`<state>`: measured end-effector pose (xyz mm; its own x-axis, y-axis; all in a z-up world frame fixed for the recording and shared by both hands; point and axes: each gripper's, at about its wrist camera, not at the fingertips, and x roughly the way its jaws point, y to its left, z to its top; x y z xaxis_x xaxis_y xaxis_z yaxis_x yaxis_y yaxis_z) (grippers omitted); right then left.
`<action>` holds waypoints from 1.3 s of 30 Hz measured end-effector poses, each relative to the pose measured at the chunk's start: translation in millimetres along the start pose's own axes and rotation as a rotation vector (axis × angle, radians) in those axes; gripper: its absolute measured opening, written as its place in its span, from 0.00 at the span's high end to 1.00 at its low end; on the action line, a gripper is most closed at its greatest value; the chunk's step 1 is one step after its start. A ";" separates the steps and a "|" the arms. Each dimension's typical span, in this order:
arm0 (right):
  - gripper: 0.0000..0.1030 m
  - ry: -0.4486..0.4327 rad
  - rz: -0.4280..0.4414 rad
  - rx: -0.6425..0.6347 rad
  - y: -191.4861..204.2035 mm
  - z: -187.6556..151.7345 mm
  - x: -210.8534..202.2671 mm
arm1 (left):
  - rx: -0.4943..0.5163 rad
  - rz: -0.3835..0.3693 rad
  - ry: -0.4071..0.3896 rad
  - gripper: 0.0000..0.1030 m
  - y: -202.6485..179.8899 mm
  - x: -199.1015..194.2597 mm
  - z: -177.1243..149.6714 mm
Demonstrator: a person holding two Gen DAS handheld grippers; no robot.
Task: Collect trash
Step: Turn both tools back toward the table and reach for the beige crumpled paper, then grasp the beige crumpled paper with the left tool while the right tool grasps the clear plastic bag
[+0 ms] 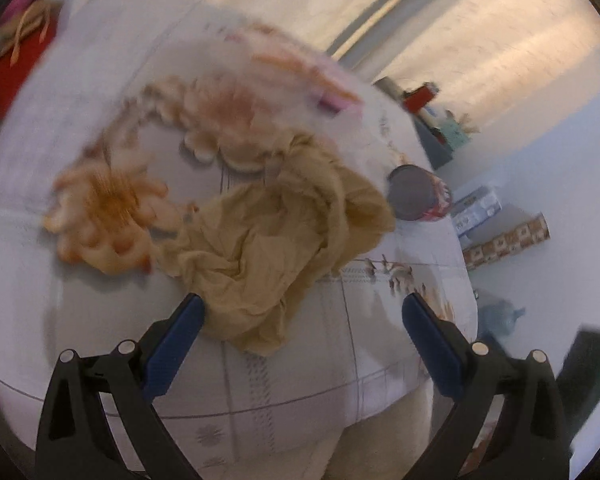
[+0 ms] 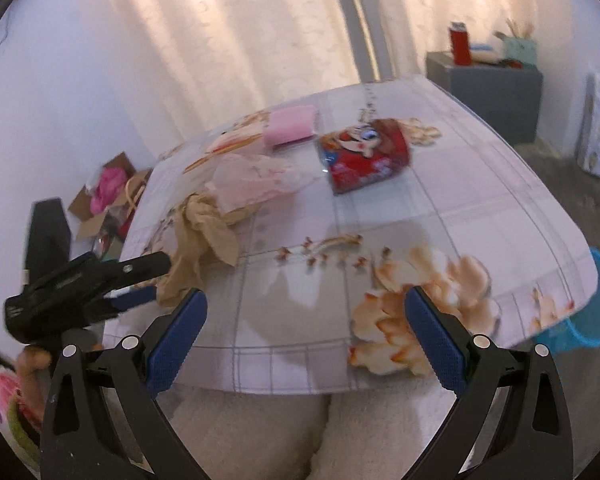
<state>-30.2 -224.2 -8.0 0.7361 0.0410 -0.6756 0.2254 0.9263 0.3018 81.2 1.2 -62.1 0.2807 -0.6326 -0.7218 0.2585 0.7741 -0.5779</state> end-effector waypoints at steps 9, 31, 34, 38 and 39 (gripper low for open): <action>0.08 -0.010 -0.008 0.064 -27.6 1.4 -6.6 | -0.220 -0.063 -0.033 0.06 6.9 11.5 17.3; 0.08 0.027 -0.014 0.038 -22.4 3.5 15.4 | -0.020 0.349 -0.144 0.37 -25.3 31.2 39.2; 0.08 0.044 -0.021 0.017 -17.2 0.7 19.5 | 0.057 0.380 -0.159 0.55 -27.1 32.2 37.6; 0.08 0.055 -0.029 0.021 -15.6 -1.0 21.9 | 0.111 0.368 -0.162 0.84 -18.3 34.6 36.3; 0.08 0.056 -0.031 0.020 -15.7 -1.0 22.0 | 0.117 0.361 -0.161 0.85 -16.4 35.0 35.6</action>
<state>-18.2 -237.5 -28.3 0.6921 0.0332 -0.7210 0.2611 0.9198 0.2930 119.7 -34.5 -64.4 0.5114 -0.3240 -0.7959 0.2175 0.9448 -0.2449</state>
